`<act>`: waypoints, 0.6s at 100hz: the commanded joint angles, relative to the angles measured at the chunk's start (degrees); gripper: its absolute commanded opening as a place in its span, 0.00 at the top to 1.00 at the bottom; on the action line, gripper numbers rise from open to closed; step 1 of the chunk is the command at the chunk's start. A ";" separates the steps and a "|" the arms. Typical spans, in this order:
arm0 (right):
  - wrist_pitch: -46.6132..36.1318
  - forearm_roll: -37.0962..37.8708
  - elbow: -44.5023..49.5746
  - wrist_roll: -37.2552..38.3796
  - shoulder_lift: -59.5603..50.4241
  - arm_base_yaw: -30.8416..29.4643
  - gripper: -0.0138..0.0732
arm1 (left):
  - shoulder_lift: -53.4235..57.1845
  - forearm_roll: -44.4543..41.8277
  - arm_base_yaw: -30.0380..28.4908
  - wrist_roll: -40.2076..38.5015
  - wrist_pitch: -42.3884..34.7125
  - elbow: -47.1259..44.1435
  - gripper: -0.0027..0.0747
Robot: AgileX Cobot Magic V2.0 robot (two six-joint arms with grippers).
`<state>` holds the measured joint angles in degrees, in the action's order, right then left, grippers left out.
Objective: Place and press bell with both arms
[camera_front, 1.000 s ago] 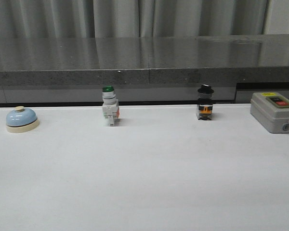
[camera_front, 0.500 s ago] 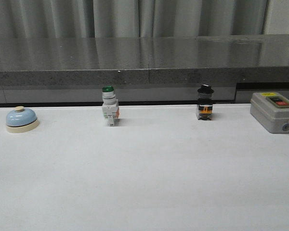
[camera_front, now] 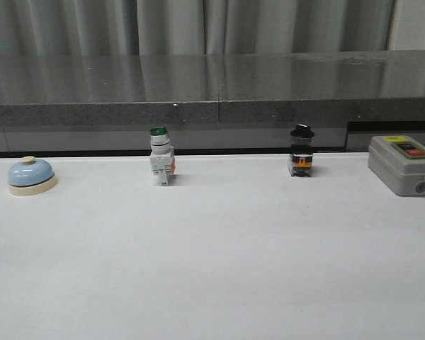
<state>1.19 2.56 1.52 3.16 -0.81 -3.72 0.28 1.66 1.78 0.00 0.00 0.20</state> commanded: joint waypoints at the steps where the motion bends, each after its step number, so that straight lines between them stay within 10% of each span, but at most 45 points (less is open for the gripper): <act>1: -5.27 0.66 -0.87 0.00 -0.87 0.08 0.91 | -0.76 0.14 -0.21 0.00 -2.57 3.17 0.99; 60: -5.20 0.66 -0.87 0.00 -0.87 0.08 0.91 | -33.08 -0.44 -0.21 0.00 1.91 28.27 0.99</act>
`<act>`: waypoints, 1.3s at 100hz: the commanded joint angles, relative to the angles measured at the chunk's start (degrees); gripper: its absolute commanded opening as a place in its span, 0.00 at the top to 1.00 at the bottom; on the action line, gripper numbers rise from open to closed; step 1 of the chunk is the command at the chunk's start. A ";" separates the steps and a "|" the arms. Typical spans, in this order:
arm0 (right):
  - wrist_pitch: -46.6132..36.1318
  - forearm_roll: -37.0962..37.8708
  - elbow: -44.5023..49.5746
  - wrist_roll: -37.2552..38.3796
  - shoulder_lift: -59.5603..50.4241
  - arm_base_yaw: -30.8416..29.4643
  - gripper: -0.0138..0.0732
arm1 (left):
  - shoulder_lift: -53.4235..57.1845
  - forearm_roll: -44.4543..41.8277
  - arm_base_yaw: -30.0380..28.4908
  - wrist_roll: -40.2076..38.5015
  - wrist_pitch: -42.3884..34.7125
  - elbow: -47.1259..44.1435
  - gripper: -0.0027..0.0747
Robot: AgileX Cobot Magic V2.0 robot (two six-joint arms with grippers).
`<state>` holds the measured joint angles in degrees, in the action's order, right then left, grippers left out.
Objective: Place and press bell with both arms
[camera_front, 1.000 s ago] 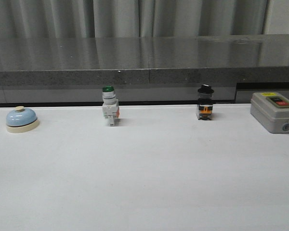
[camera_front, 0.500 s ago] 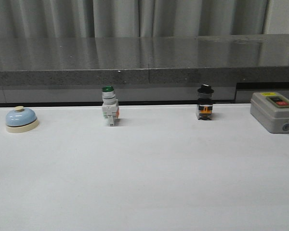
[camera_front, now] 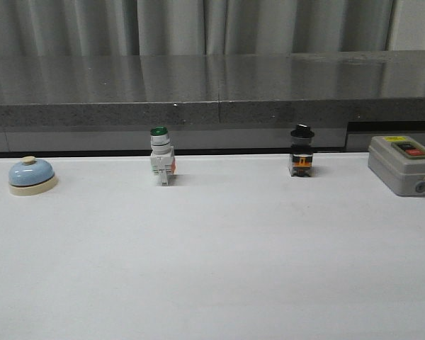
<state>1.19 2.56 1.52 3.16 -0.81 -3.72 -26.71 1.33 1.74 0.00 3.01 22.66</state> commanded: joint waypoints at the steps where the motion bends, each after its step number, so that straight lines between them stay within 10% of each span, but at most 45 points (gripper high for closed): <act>1: -5.20 0.66 -0.87 0.00 -0.87 0.08 0.91 | -7.13 -0.11 -0.17 0.00 -0.51 6.15 0.99; 37: -5.20 0.66 -0.87 0.00 -0.87 0.08 0.91 | -30.90 -0.11 -0.17 0.00 9.53 22.89 0.93; 72: -5.20 0.66 -0.87 0.00 -0.87 0.08 0.91 | -47.10 1.02 -0.17 0.00 13.02 34.65 0.05; 130: -5.20 0.66 -0.87 0.00 -0.87 0.08 0.91 | -70.58 2.04 -0.04 0.00 37.71 55.94 0.14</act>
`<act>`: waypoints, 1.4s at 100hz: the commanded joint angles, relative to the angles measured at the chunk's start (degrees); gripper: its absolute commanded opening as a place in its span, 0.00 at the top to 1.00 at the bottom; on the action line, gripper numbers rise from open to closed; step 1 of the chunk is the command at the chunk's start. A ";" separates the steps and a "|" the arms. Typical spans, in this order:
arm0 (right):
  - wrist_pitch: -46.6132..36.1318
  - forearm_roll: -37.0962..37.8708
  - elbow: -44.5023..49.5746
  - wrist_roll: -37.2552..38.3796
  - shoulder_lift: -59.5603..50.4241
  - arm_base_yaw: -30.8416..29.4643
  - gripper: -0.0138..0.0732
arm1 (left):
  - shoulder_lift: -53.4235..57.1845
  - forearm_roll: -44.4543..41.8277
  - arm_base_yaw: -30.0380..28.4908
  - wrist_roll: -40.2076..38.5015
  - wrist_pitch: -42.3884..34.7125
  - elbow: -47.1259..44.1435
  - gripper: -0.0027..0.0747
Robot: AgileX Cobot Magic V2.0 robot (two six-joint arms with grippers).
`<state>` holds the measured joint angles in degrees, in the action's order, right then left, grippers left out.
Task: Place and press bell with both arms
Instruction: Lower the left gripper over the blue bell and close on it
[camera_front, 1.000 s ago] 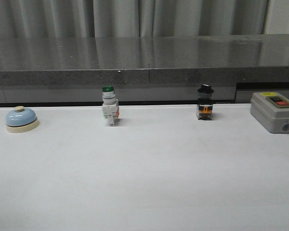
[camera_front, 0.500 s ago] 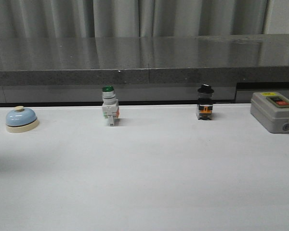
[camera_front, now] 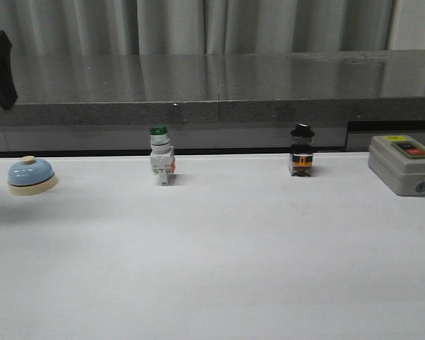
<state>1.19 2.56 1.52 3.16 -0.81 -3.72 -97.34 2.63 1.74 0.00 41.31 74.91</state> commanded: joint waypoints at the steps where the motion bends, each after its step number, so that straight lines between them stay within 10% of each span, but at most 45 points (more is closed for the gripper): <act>1: -5.20 0.66 -0.87 0.00 -0.87 0.08 0.91 | -0.35 0.74 -0.04 0.00 -0.60 3.85 0.14; 116: -5.20 0.66 -0.87 0.00 -0.87 0.08 0.91 | -20.82 5.49 0.90 0.00 -2.66 14.52 0.14; 140: -5.20 0.66 -0.87 0.00 -0.87 0.08 0.91 | -20.82 5.49 0.90 0.00 -3.00 14.52 0.39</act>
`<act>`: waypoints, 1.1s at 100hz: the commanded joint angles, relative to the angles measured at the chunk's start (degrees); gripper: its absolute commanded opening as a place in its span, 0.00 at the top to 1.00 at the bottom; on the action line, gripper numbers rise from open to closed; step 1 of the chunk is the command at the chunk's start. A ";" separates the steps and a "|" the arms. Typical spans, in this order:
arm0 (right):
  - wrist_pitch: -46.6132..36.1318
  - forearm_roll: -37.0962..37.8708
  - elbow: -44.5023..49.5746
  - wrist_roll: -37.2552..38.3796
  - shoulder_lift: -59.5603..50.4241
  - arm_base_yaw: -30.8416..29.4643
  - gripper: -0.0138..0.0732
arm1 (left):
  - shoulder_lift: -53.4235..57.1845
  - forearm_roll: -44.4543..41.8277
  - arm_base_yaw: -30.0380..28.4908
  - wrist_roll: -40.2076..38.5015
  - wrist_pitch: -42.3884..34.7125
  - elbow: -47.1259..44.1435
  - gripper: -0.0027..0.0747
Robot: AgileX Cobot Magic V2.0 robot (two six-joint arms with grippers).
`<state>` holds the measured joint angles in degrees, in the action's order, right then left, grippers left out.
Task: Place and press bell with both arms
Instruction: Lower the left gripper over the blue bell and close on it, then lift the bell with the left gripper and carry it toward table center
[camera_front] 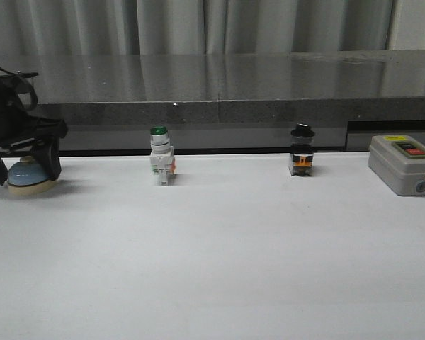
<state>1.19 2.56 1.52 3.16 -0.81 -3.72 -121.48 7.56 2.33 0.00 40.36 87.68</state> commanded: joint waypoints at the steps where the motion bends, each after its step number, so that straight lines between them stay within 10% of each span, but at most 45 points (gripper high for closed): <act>1: -5.20 0.66 -0.87 0.00 -0.87 0.08 0.91 | 3.32 0.56 0.30 0.00 -2.04 1.75 0.41; 58: -5.20 0.66 -0.87 0.00 -0.87 0.08 0.91 | 12.62 0.42 2.22 0.00 0.29 1.75 0.52; 110: -5.20 0.66 -0.87 0.00 -0.87 0.08 0.91 | 19.81 0.42 23.04 1.01 4.92 1.75 0.52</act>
<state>1.19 2.56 1.52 3.16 -0.81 -3.72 -104.55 7.34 21.16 0.93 45.94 87.68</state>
